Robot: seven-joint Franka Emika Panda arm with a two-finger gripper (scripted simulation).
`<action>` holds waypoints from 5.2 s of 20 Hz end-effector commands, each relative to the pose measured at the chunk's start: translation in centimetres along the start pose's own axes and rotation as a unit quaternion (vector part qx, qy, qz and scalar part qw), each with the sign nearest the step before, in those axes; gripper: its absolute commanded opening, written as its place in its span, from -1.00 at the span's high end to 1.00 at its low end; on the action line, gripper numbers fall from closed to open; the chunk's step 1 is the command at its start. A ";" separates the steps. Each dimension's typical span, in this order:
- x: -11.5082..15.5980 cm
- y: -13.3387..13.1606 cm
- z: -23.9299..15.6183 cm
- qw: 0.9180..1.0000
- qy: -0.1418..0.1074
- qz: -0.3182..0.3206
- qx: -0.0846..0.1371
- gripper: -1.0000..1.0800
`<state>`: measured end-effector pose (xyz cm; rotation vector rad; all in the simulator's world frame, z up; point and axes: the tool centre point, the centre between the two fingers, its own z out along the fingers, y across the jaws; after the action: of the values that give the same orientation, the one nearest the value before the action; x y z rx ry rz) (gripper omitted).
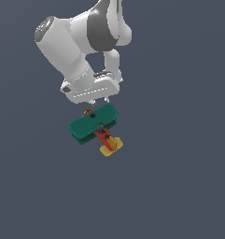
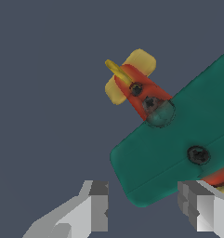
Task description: Pick up the object and move it to a goal position.
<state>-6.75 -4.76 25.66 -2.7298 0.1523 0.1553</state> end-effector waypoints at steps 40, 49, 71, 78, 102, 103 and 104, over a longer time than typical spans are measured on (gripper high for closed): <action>0.7 1.3 0.3 0.997 0.008 0.024 0.072 -0.23; 1.4 3.9 0.6 0.990 0.020 0.037 0.133 -0.23; 3.6 11.9 0.6 0.951 0.105 0.063 0.285 -0.23; 4.1 14.0 0.4 0.937 0.136 0.067 0.314 -0.23; 4.2 15.4 1.4 0.921 0.156 0.074 0.350 -0.23; 4.3 15.4 1.4 0.920 0.157 0.073 0.351 -0.23; 4.3 15.4 1.4 0.920 0.157 0.073 0.352 -0.23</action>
<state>-4.58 -19.03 18.25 -2.0064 0.4166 -0.2638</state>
